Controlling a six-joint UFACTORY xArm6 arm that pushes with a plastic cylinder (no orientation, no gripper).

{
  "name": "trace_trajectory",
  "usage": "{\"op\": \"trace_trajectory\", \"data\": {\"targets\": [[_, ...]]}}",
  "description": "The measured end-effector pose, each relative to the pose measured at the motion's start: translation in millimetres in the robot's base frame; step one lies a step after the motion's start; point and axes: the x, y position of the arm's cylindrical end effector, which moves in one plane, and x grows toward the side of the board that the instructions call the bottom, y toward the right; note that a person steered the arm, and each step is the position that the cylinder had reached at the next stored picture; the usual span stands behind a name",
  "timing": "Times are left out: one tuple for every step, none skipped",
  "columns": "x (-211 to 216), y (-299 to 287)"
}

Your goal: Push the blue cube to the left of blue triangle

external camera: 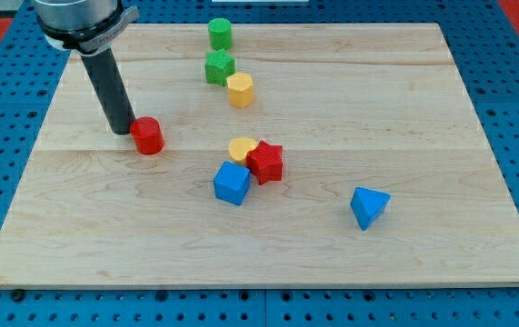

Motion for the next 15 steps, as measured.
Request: {"op": "trace_trajectory", "data": {"targets": [[32.1,0.0],[56.2,0.6],[65.3,24.6],[65.3,59.4],[65.3,89.3],[65.4,96.8],[75.9,101.7],[104.2,119.4],[126.1,137.7],[150.8,138.5],[154.4,132.4],[133.7,105.6],[101.6,85.1],[75.9,89.8],[80.1,113.5]]}}
